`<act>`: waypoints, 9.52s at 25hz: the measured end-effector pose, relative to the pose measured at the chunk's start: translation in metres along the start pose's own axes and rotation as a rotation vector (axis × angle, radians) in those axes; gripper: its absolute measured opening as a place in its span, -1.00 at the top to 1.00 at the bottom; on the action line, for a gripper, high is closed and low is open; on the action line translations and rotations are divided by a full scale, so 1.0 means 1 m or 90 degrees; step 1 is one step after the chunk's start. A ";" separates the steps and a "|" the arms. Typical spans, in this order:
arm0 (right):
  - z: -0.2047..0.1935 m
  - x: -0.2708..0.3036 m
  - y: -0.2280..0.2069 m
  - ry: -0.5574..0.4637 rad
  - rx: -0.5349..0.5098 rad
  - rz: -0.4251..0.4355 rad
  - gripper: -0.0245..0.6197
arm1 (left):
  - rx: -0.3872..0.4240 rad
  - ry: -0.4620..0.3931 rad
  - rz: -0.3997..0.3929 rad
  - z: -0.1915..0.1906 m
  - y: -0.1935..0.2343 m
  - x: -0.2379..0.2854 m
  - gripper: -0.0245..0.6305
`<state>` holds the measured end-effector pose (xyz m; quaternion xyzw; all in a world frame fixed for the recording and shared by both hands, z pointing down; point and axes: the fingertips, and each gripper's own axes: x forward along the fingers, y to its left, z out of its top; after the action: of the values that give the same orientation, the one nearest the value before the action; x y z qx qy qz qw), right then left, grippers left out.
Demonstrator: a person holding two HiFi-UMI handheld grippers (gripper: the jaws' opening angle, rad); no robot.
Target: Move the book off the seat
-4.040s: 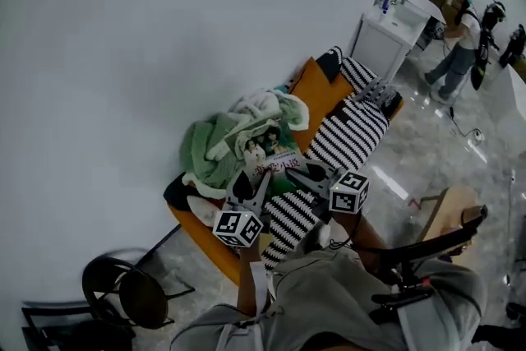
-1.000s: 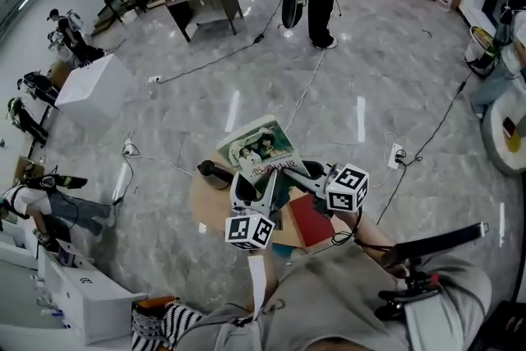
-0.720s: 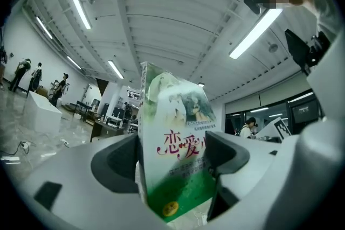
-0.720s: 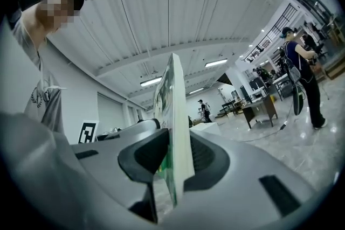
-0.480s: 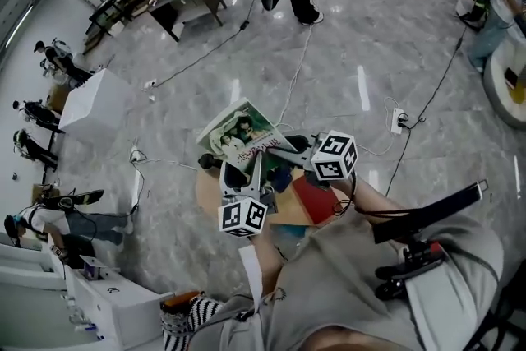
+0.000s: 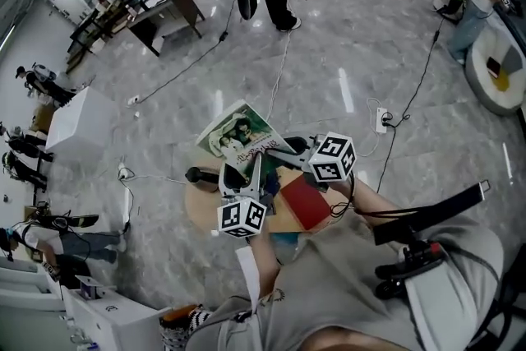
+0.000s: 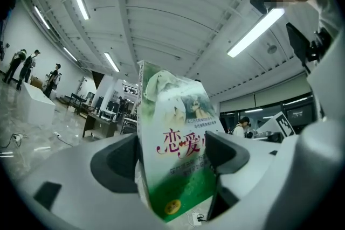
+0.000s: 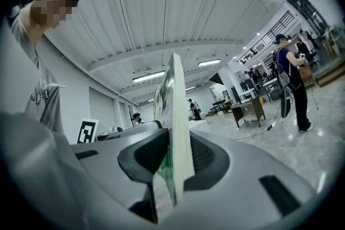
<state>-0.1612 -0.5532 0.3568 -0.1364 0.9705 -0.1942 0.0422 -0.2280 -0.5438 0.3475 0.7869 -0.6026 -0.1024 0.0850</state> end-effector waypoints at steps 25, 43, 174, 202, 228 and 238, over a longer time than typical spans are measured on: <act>-0.104 -0.038 -0.076 0.068 0.146 -0.093 0.66 | -0.099 0.151 0.024 -0.141 0.008 0.031 -0.24; -0.308 -0.068 -0.139 0.192 0.360 -0.149 0.68 | -0.230 0.324 0.082 -0.360 0.040 -0.003 -0.24; 0.039 -0.050 -0.052 0.068 -0.297 -0.403 -0.06 | 0.131 -0.032 0.235 0.041 0.074 -0.093 -0.25; -0.096 0.022 0.344 0.137 -0.286 0.395 -0.07 | 0.228 -0.235 1.206 0.084 -0.223 -0.628 -0.24; -0.306 -0.205 0.884 0.164 -0.334 0.864 -0.07 | 0.175 -0.382 1.472 -0.026 -0.428 -1.002 -0.25; -0.358 -0.328 0.978 0.224 -0.251 1.094 -0.07 | 0.184 -0.353 1.733 -0.064 -0.557 -1.034 -0.25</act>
<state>-0.1378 0.5375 0.3157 0.6635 0.7461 0.0561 -0.0004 0.0462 0.6003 0.3265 -0.4531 -0.8869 -0.0285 -0.0851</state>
